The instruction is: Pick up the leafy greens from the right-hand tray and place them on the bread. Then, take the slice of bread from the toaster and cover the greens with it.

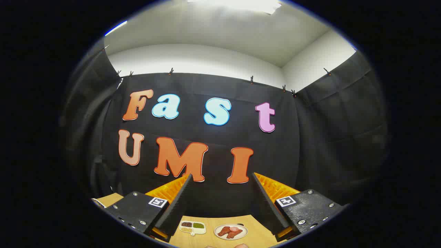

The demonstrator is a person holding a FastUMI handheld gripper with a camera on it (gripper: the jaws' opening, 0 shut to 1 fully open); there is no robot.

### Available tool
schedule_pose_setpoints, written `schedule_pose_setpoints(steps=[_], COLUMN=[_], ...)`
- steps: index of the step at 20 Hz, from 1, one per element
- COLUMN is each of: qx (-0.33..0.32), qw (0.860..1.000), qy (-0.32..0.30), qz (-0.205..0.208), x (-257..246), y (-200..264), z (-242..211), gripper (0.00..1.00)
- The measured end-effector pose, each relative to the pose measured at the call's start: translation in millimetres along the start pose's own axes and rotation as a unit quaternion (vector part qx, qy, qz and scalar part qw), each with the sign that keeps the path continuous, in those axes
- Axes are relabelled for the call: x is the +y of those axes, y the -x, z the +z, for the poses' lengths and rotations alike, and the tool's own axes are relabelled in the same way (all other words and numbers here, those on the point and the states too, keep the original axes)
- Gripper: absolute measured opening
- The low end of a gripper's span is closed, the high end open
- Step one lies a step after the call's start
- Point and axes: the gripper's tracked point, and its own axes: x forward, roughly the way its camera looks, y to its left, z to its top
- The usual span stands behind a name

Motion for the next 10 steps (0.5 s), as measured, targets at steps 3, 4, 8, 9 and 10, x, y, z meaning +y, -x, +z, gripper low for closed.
schedule_pose_setpoints(steps=[3,4,8,9,10], qx=[0.002,0.005,0.012,0.010,0.007], qw=[1.000,1.000,1.000,1.000,1.000], qy=[0.000,0.000,-0.007,-0.004,0.005], qz=[0.006,0.007,0.003,-0.002,-0.009], x=[1,0,-12,-14,-18], y=[2,2,7,6,5], z=[-2,-3,-4,-4,-5], gripper=[0.99,0.99,0.99,0.99,0.99])
